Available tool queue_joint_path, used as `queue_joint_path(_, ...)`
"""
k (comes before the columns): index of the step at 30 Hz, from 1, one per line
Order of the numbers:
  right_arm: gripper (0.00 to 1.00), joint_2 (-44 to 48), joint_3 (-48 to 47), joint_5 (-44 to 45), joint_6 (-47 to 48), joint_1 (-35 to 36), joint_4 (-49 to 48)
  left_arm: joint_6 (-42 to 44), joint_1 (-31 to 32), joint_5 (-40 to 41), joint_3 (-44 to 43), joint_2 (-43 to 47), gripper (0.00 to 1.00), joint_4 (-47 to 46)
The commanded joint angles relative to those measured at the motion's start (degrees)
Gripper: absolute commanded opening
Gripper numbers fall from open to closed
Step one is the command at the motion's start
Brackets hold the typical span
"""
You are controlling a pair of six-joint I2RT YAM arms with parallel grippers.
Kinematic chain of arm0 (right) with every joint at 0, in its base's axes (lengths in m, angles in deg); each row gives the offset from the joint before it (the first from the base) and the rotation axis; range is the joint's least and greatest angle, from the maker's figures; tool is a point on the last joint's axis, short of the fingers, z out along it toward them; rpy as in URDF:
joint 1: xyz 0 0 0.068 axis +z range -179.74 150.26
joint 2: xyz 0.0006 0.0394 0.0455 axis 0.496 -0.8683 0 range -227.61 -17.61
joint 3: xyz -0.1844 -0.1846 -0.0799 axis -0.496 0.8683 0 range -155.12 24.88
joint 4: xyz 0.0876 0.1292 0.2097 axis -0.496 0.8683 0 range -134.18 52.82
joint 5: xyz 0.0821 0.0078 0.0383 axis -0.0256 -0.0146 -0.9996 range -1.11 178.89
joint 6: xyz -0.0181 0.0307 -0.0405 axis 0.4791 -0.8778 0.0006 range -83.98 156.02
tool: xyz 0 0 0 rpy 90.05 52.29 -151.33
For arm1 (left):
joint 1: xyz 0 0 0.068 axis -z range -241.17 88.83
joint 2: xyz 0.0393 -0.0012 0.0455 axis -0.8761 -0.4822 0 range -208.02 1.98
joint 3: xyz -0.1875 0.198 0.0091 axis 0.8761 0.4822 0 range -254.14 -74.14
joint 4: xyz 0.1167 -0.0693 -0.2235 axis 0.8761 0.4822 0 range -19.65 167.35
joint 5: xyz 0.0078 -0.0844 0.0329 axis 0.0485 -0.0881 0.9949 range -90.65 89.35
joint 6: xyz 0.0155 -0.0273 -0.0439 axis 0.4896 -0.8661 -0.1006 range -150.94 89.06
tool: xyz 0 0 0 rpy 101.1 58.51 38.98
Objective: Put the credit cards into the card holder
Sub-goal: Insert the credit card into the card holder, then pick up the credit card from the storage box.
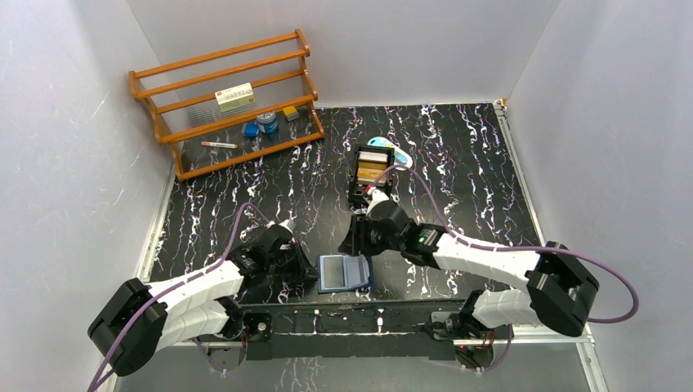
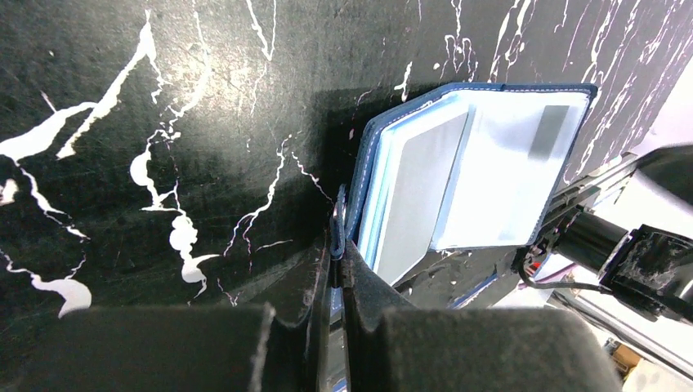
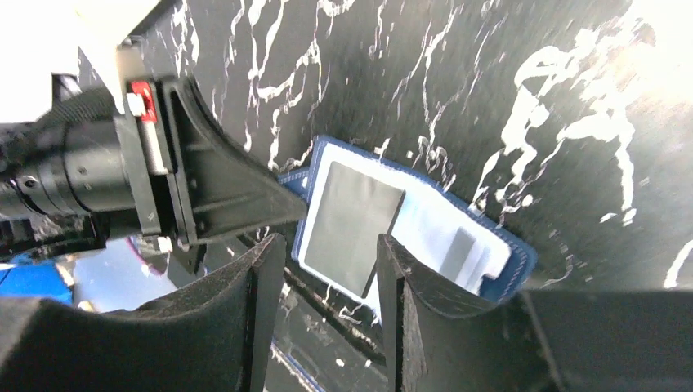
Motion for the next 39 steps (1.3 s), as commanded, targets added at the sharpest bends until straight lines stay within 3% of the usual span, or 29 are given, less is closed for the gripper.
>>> queue_joint_path(1,0.54,2.4,-6.8,1.1,11.7,-4.6,5.7,2.7,-0.1,-2.0,-1.6,2.2,0.04,2.6)
queue_joint_path(7,0.53,-2.8,-19.7,4.7,31.4,-14.8,13.1,5.2,-0.2,-5.2,-3.0,2.6,0.05,4.7)
queue_joint_path(12,0.55,-9.2,-26.0,5.8,55.3,-19.2,10.0,5.1,-0.1,-6.5,-2.8,3.8,0.06,4.6)
queue_joint_path(15,0.55,-15.0,-29.9,6.6,64.5,-21.0,7.8,4.7,-0.2,-6.6,-2.2,5.1,0.06,3.9)
queue_joint_path(19,0.53,-23.1,-37.5,3.7,72.7,-23.7,9.9,4.2,-0.1,-6.8,-2.3,5.6,0.07,3.5)
queue_joint_path(28,0.55,-34.6,-42.3,10.7,89.8,-24.2,4.7,3.7,-0.1,-7.3,-1.5,6.9,0.06,2.5)
queue_joint_path(39,0.51,-38.3,-40.7,10.5,94.4,-24.2,-0.7,3.7,-0.1,-7.9,-1.2,6.1,0.07,1.5)
